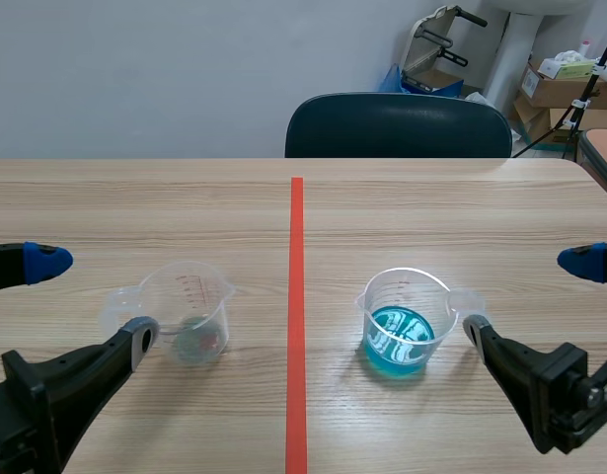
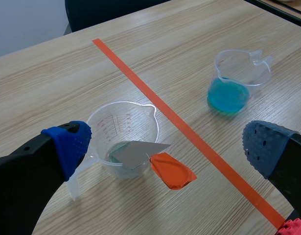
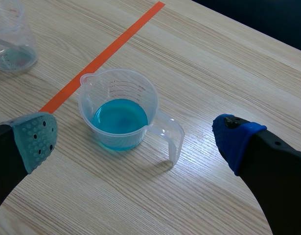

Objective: Do the redox reaction experiment

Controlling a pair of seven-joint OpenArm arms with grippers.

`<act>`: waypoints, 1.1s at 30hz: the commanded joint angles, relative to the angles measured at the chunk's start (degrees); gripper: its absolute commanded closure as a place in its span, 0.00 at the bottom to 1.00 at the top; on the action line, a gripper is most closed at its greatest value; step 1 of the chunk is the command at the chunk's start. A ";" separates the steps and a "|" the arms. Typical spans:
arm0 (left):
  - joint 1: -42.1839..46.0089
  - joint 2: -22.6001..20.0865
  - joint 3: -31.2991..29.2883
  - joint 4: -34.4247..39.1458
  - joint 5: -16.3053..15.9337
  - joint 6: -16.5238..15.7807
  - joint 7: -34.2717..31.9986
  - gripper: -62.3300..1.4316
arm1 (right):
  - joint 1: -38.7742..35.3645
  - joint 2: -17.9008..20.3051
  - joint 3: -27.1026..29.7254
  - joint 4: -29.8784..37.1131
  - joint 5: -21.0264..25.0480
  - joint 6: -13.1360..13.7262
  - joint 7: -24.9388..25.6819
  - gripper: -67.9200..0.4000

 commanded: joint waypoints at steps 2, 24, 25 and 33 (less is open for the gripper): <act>0.00 0.42 -0.17 0.85 -0.37 0.15 -0.94 0.00 | 0.04 0.26 0.66 1.01 0.37 -0.22 0.87 0.00; 0.09 0.42 -0.28 0.87 -2.25 1.07 5.07 0.00 | 0.04 0.26 0.66 1.01 0.37 -0.22 0.87 0.00; 0.20 0.42 -0.33 0.87 -2.51 1.64 6.40 0.00 | 0.04 0.26 0.66 1.01 0.37 -0.22 0.87 0.00; 8.22 0.44 -3.39 4.90 -5.40 8.41 6.60 0.00 | 0.04 0.26 0.66 1.01 0.37 -0.22 0.87 0.00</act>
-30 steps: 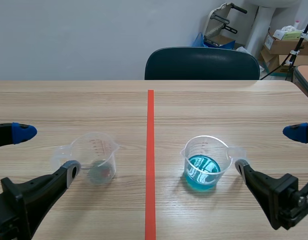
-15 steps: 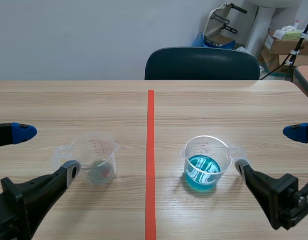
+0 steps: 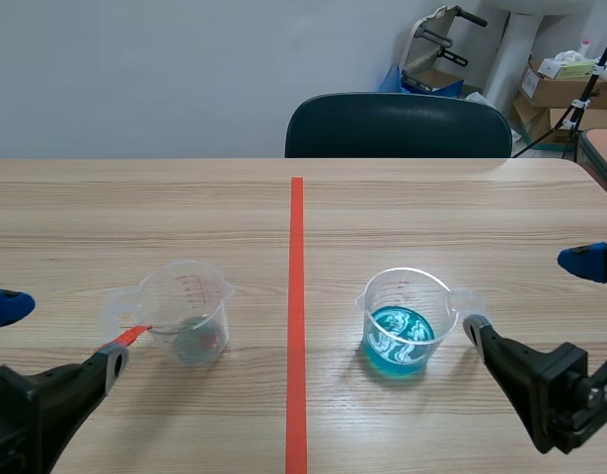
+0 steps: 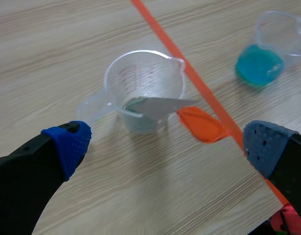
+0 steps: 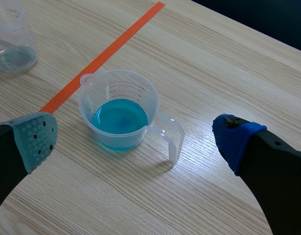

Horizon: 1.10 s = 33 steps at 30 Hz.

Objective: Do the redox reaction experiment

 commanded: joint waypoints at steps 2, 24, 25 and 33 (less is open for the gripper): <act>4.55 0.46 -1.75 4.68 -0.39 1.07 -1.86 0.00 | 0.04 0.26 0.66 1.01 0.35 -0.22 0.87 0.00; 17.92 9.79 -6.93 19.54 6.36 8.96 -1.68 0.00 | 7.32 0.31 -3.30 0.98 -7.54 0.98 1.31 0.00; 17.92 9.79 -6.93 19.54 6.36 8.98 -1.81 0.00 | 8.35 0.31 -4.20 0.98 -8.41 1.31 1.33 0.00; 17.92 9.79 -6.93 19.54 6.36 8.94 -1.84 0.00 | 16.96 0.28 -12.63 0.92 -16.35 3.76 1.38 0.00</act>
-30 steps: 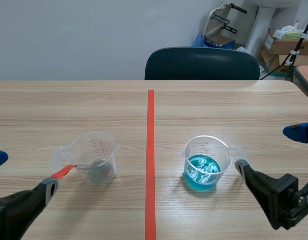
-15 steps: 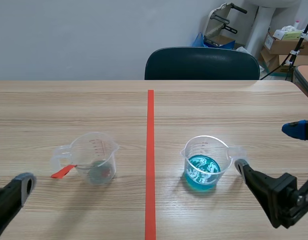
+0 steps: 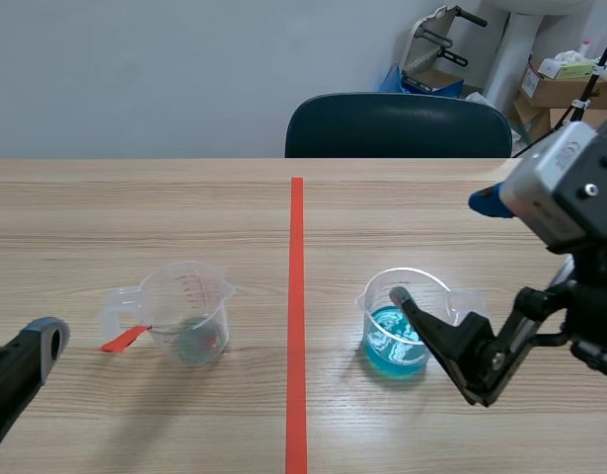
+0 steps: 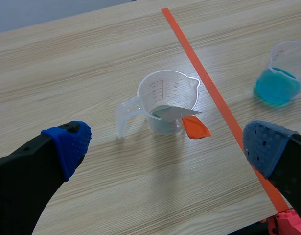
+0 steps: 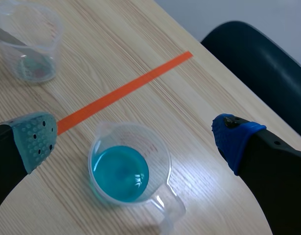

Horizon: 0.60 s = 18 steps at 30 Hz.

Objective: Do the redox reaction experiment

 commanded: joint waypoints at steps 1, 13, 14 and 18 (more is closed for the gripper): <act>-0.17 0.44 0.26 0.97 -0.15 -0.11 -0.96 0.00 | 2.16 0.28 -1.40 0.81 -1.44 -0.26 1.11 0.00; -0.17 0.44 0.26 0.97 -0.17 -0.11 -0.96 0.00 | 14.75 0.31 -18.25 -0.76 -13.25 2.64 1.57 0.00; -0.17 0.44 0.26 0.97 -0.17 -0.11 -0.96 0.00 | 15.87 0.31 -19.82 -1.46 -13.53 2.64 1.70 0.00; -0.17 0.44 0.26 0.97 -0.17 -0.11 -0.96 0.00 | 20.15 0.28 -25.86 -4.87 -15.30 2.62 3.61 0.00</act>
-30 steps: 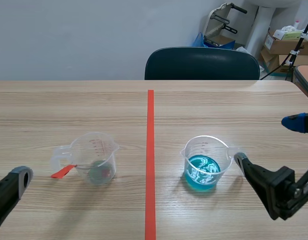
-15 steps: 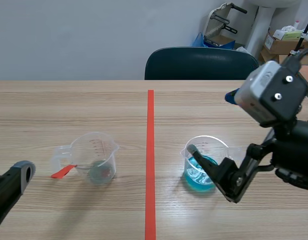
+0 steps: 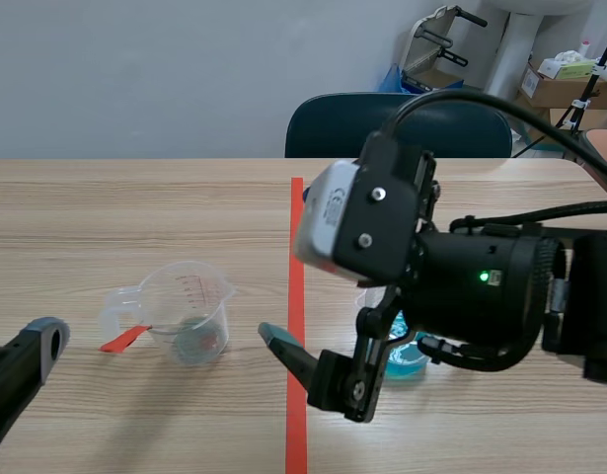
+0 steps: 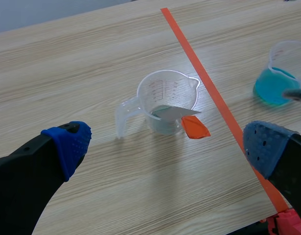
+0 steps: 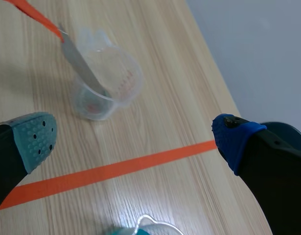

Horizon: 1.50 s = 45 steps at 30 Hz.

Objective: Do the redox reaction experiment

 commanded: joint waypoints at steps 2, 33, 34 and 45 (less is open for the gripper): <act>-0.17 0.44 0.26 0.97 -0.20 -0.09 -0.98 0.00 | 3.26 0.28 -2.58 -2.01 -0.55 -0.22 3.34 0.00; -0.17 0.44 0.26 0.97 -0.20 -0.09 -0.94 0.00 | 21.68 -13.20 -23.10 -25.00 -9.60 -8.55 19.93 0.00; -0.17 0.44 0.26 0.97 -0.20 -0.09 -0.94 0.00 | 21.70 -13.18 -23.10 -25.00 -9.60 -9.33 20.00 0.00; -0.17 0.44 0.26 0.97 -0.20 -0.09 -0.92 0.00 | 21.84 -13.18 -23.10 -25.00 -9.60 -9.75 20.61 0.17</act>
